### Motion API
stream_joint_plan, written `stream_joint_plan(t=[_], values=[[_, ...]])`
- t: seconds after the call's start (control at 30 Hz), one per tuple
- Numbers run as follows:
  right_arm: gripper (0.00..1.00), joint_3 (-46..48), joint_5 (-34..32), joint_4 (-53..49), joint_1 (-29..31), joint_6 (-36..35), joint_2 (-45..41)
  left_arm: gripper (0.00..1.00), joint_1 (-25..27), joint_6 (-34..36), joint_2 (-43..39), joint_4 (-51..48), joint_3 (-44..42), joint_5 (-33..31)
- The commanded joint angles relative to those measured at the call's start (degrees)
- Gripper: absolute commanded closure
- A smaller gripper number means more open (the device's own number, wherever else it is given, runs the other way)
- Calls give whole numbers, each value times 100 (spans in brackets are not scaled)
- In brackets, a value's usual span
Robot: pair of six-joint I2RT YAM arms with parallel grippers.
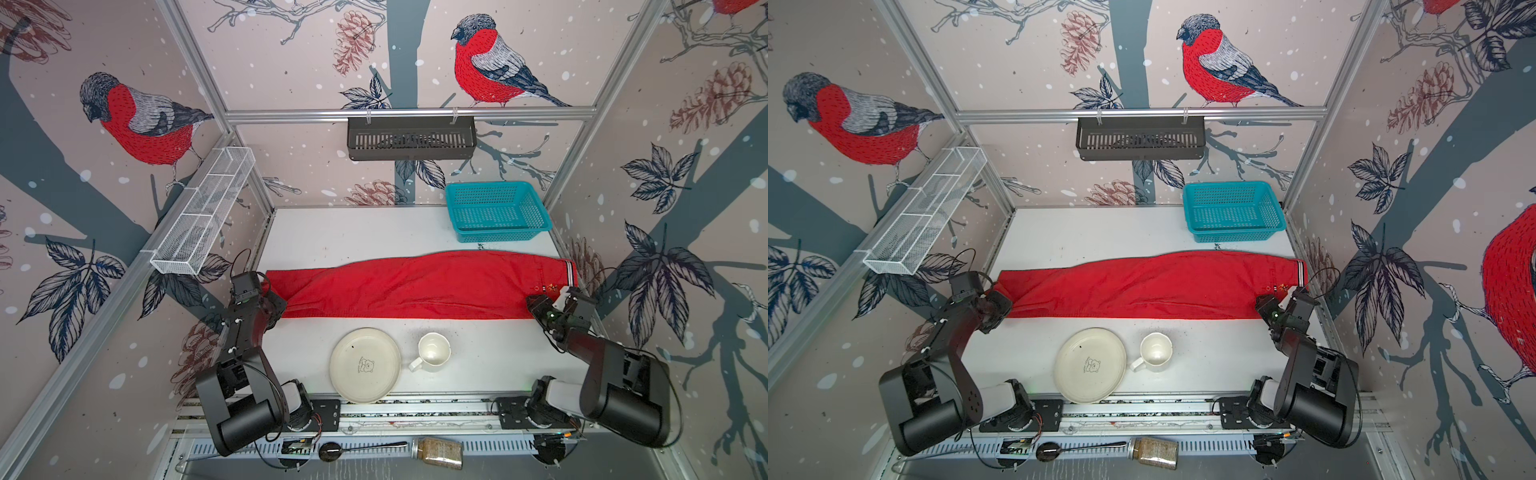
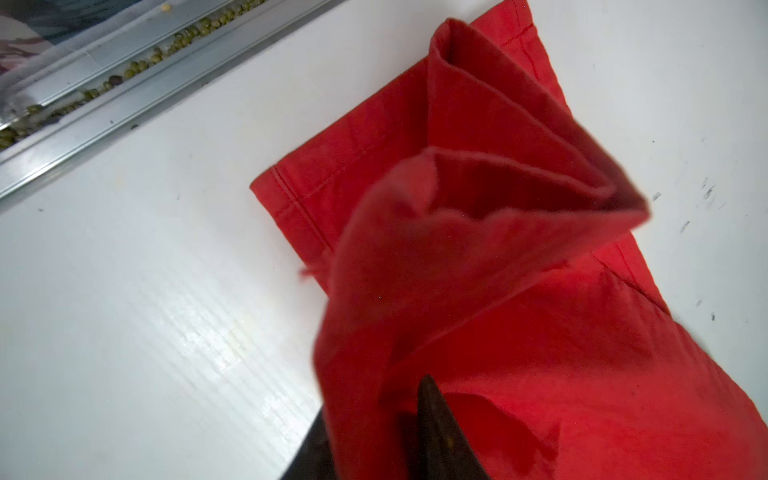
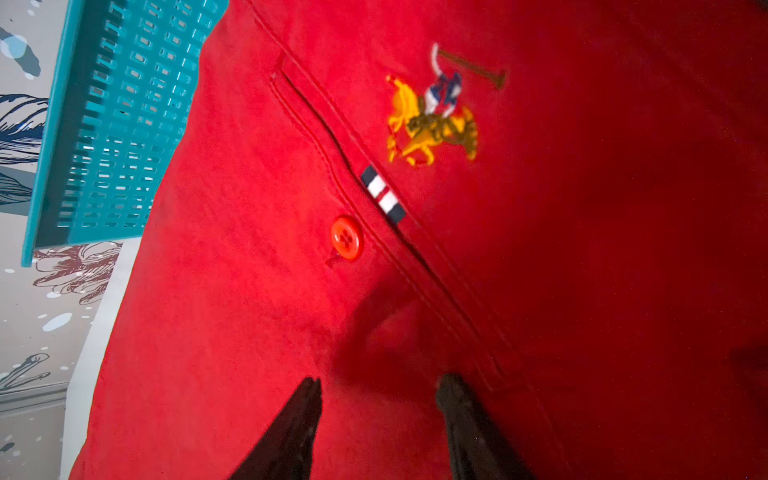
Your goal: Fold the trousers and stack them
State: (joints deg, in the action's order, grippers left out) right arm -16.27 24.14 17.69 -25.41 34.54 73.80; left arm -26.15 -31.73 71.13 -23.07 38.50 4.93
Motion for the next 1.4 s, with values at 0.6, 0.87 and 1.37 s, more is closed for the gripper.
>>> stream_joint_plan(t=[0.6,0.87,1.37], values=[[46,-166,-326,-1213,-8,-92,-226,21,50,1827,82,-1087,2201,-759],[46,-188,-200,-1315,-7,-135,-226,27,776,2463,1254,-1751,2828,-1126],[46,-157,-94,-1207,114,-133,71,75,778,2418,2036,-1908,2589,-1743]])
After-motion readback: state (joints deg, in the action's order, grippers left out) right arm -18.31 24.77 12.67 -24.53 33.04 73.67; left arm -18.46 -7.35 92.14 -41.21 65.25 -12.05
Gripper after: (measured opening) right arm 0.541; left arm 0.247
